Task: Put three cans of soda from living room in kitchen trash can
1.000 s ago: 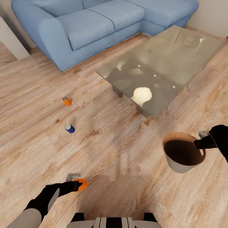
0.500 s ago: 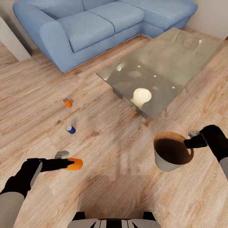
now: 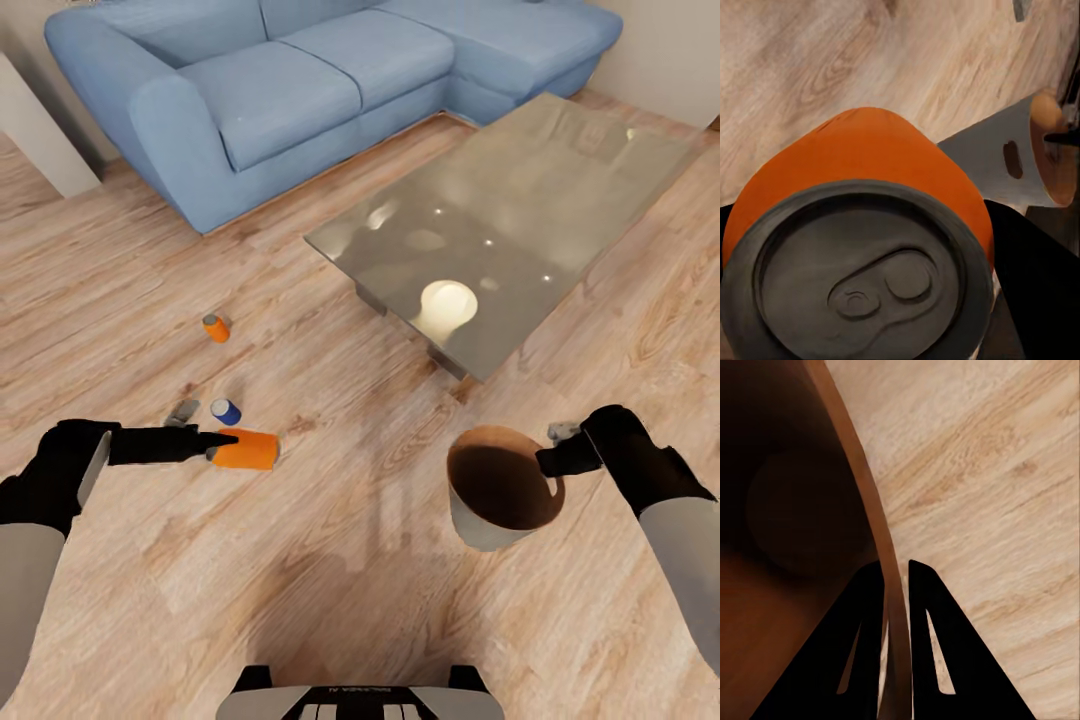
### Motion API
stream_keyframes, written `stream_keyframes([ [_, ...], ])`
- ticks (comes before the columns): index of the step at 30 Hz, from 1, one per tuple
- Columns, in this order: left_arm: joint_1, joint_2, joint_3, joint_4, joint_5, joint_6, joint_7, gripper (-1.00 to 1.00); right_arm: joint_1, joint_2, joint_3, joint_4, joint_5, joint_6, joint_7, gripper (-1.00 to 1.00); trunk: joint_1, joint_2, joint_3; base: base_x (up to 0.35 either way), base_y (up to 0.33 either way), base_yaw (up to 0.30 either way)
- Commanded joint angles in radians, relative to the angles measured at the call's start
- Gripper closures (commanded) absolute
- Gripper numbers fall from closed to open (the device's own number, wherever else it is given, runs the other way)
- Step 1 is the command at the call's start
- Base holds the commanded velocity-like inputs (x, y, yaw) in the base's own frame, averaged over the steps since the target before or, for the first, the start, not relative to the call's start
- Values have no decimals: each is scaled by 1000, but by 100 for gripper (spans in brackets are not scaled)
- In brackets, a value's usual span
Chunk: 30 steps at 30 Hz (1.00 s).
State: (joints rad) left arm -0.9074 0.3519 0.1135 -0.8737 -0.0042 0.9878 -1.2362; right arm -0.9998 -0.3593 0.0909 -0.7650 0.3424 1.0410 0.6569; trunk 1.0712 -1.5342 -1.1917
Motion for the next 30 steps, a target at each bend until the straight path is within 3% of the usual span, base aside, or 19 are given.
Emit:
stream_keyframes([
  [1,-25,1,-4,1,-9,15,-27,100,4,14,0,1,-16,6,3,100,-4,7,3,0,0,0],
  [3,-64,0,-8,2,-10,42,-50,100,10,40,0,1,-15,6,-2,100,-12,21,9,0,0,0],
  [4,-150,-4,-36,6,-11,59,-79,100,20,92,0,2,-12,6,-7,100,-15,28,13,0,0,0],
  [14,-275,-26,-159,15,-12,59,-109,100,33,180,1,8,-12,6,-69,100,-54,98,44,0,0,0],
  [16,-292,-61,-243,15,-13,59,-110,100,33,194,1,9,-12,6,-87,100,-61,112,50,0,0,0],
  [18,-298,-78,-292,15,-13,59,-110,100,33,199,2,9,-12,6,-92,100,-69,126,56,0,0,0],
  [19,-302,-88,-334,15,-13,59,-110,100,33,204,2,10,-13,6,-95,100,-73,133,60,0,0,0],
  [24,-308,-107,-472,3,-15,59,-111,100,33,216,36,10,-13,6,-100,100,-81,147,66,0,0,0],
  [25,-308,-110,-517,1,-15,59,-111,100,33,218,47,10,-13,6,-101,100,-81,147,66,0,0,0],
  [27,-309,-112,-565,0,-15,59,-111,100,33,219,57,10,-13,6,-101,100,-81,147,66,0,0,0],
  [30,-309,-113,-597,-2,-14,59,-112,100,32,223,63,10,-13,6,-102,100,-81,147,66,0,0,0],
])
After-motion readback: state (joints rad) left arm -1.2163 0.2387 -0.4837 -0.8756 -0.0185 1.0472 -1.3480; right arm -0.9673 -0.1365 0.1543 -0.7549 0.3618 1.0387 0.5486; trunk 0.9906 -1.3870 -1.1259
